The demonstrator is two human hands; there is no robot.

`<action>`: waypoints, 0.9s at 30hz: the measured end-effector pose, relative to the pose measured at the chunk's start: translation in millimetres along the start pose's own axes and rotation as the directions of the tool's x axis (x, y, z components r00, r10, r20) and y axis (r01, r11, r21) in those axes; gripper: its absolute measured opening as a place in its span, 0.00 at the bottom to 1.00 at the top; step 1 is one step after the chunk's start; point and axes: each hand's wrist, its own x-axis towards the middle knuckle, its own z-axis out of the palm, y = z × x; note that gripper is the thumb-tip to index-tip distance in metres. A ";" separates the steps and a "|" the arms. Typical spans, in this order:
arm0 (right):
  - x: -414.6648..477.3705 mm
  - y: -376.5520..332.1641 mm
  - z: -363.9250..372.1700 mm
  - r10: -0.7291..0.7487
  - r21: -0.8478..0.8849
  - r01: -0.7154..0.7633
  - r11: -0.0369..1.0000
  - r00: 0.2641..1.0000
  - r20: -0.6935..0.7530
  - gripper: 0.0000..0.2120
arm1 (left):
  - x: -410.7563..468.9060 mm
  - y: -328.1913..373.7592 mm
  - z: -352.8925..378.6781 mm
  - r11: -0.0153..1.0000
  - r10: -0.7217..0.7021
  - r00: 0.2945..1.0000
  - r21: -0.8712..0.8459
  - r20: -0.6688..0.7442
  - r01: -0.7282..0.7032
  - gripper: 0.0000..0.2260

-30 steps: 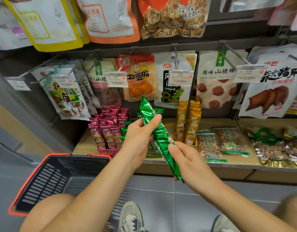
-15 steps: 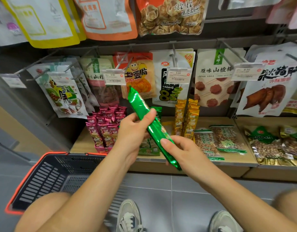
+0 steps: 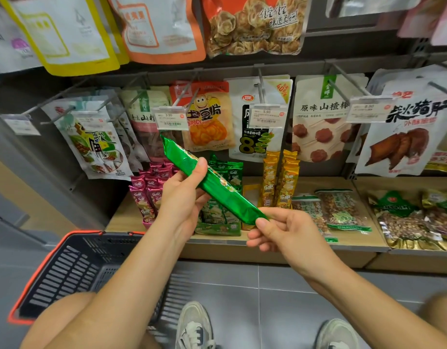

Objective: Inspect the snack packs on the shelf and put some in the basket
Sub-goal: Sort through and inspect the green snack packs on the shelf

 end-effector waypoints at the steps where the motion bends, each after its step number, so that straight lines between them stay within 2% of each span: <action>1: -0.4 -0.6 -0.5 0.004 -0.009 -0.004 1.000 1.000 -0.001 0.18 | 0.1 -0.3 0.0 1.000 -0.001 1.000 -0.002 -0.001 0.001 0.07; 9: 2.8 -6.1 -11.1 0.051 -0.117 -0.049 0.992 0.999 0.011 0.13 | -1.0 0.5 -5.5 0.998 -0.068 0.998 -0.011 -0.001 0.068 0.10; 11: 2.7 -7.8 -14.3 0.114 -0.004 -0.113 0.994 0.993 0.033 0.16 | -3.8 -2.4 -6.2 0.996 -0.091 0.995 -0.003 0.027 0.091 0.11; 13: 2.0 -8.5 -15.6 0.192 0.195 -0.213 0.957 0.974 0.121 0.14 | -5.3 -5.6 -6.4 0.996 -0.091 0.995 0.000 0.050 0.091 0.10; 15: 1.8 -8.0 -15.6 0.191 0.237 -0.237 0.942 0.961 0.202 0.10 | -6.7 -6.9 -6.6 0.995 -0.092 0.992 -0.018 0.082 0.093 0.09; 17: 1.6 -4.7 -14.5 0.147 0.142 -0.183 0.973 0.962 0.230 0.08 | -6.9 -6.4 -7.2 0.992 -0.110 0.985 -0.045 0.133 0.117 0.08; 18: 1.7 -3.3 -14.1 0.128 0.032 -0.139 0.990 0.967 0.221 0.08 | -6.1 -5.3 -8.0 0.992 -0.118 0.982 -0.029 0.147 0.123 0.07; 19: 2.9 -1.8 -15.4 0.105 -0.157 -0.076 0.985 0.976 0.190 0.10 | -3.4 -3.9 -9.9 0.994 -0.112 0.984 0.028 0.136 0.109 0.04; 20: 4.8 -1.8 -17.8 0.076 -0.397 -0.014 0.918 0.987 0.142 0.13 | -1.0 -0.7 -11.5 0.991 -0.096 0.990 0.106 0.101 0.086 0.03; 21: 6.7 -3.0 -20.9 0.048 -0.606 0.023 0.795 0.994 0.101 0.17 | 3.0 2.3 -14.4 0.981 -0.061 0.997 0.189 0.050 0.051 0.06; 22: 8.6 -5.6 -24.1 0.033 -0.729 0.029 0.684 0.997 0.071 0.20 | 6.3 5.9 -18.1 0.968 -0.023 1.000 0.251 -0.008 0.024 0.09; 23: 10.4 -9.3 -27.3 0.032 -0.778 0.016 0.628 0.998 0.045 0.22 | 9.0 8.4 -21.6 0.955 0.018 0.999 0.298 -0.051 -0.002 0.12; 27: 10.9 -16.9 -34.3 0.073 -0.791 -0.017 0.612 0.997 0.035 0.23 | 7.9 10.2 -26.4 0.935 0.059 0.998 0.352 -0.038 -0.042 0.21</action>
